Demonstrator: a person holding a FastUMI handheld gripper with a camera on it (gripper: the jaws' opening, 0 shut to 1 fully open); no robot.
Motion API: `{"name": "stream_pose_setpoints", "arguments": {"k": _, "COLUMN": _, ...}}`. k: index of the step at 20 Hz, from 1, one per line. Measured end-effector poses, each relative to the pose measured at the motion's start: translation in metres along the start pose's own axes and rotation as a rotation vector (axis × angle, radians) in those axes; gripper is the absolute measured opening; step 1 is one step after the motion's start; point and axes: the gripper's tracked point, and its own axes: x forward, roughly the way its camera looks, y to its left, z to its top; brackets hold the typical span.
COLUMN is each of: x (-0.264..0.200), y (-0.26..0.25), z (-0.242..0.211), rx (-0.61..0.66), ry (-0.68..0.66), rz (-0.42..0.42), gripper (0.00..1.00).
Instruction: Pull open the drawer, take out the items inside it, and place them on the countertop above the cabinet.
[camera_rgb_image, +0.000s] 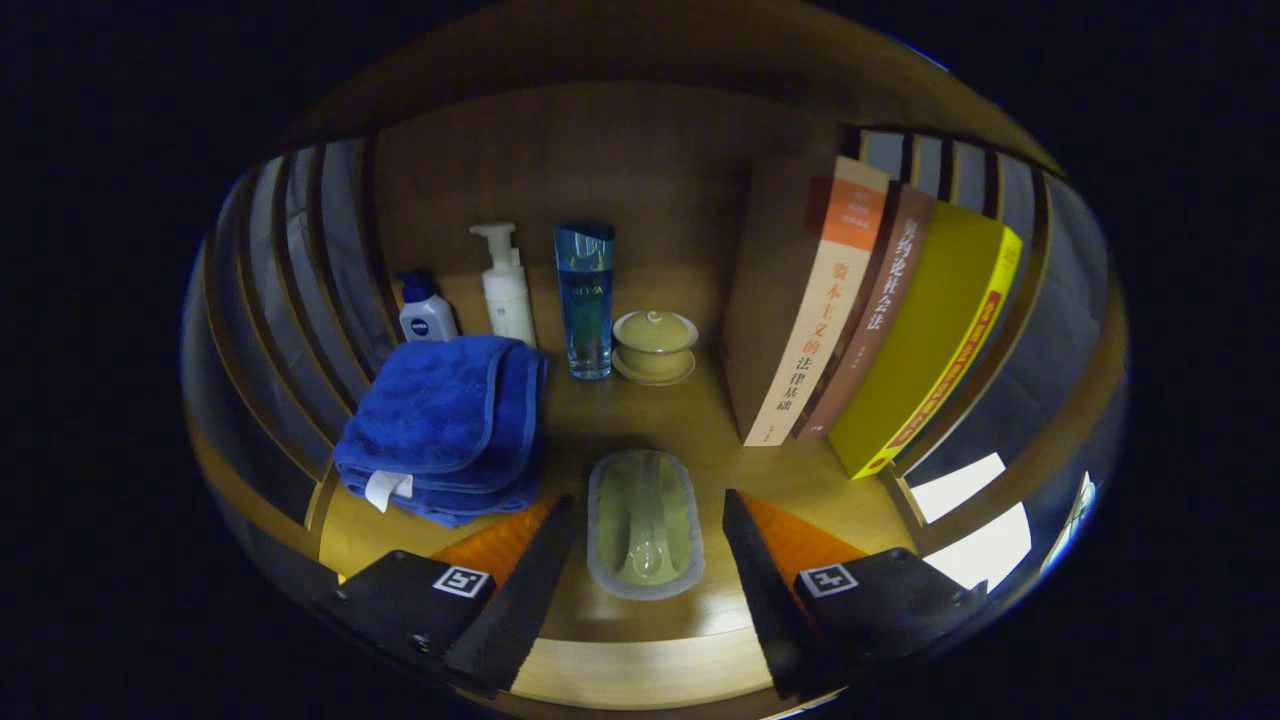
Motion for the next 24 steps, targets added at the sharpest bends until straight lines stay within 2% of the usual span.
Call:
{"name": "stream_pose_setpoints", "arguments": {"k": 5, "x": -0.057, "y": 0.008, "z": 0.014, "rx": -0.003, "ry": -0.148, "rz": 0.013, "gripper": 0.99}}
{"name": "stream_pose_setpoints", "arguments": {"k": 10, "x": -0.119, "y": 0.009, "z": 0.002, "rx": -0.042, "ry": -0.256, "rz": 0.002, "gripper": 0.99}}
{"name": "stream_pose_setpoints", "arguments": {"k": 15, "x": -0.170, "y": 0.005, "z": -0.024, "rx": -0.024, "ry": -0.342, "rz": -0.020, "gripper": 0.99}}
{"name": "stream_pose_setpoints", "arguments": {"k": 24, "x": -0.218, "y": 0.026, "z": -0.095, "rx": -0.034, "ry": -0.403, "rz": 0.034, "gripper": 0.99}}
